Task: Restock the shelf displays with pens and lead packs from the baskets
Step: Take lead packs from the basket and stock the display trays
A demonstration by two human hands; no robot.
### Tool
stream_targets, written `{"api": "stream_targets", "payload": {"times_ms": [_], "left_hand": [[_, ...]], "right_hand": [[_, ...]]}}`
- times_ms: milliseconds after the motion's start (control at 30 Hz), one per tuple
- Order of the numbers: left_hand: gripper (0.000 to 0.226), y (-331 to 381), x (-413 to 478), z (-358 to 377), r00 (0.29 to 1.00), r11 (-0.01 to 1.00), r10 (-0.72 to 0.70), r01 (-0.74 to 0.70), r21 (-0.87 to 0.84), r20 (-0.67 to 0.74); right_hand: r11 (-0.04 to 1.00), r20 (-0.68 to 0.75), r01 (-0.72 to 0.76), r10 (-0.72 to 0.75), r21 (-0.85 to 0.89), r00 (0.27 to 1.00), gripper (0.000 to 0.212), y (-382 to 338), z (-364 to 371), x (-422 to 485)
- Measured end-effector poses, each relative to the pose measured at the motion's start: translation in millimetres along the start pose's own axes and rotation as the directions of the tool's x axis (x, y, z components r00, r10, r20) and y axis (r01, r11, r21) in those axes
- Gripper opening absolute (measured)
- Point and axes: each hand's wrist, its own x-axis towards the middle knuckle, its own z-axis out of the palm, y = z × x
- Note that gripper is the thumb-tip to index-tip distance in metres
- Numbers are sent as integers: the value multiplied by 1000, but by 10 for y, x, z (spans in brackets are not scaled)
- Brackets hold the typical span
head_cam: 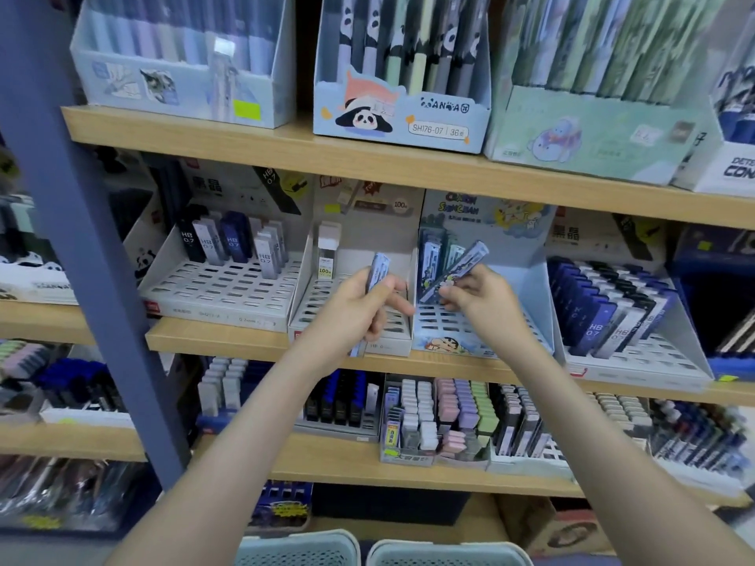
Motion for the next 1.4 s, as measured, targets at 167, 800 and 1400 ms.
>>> {"api": "stream_targets", "payload": {"times_ms": [167,800,1400], "left_hand": [[18,-40,34,12,999,998,52,-52,-18,-15],[21,-60,18,-29,998,997,54,-55,-60,-31],[19,-117,74,-57,995,993,84,-88,-82,-53]], "right_hand": [[990,23,19,-16,-141,1000,10,-3,40,73],[847,113,60,1,-529,994,15,-179,84,132],[870,184,318,-266,-377,946,76,-35,57,129]]}}
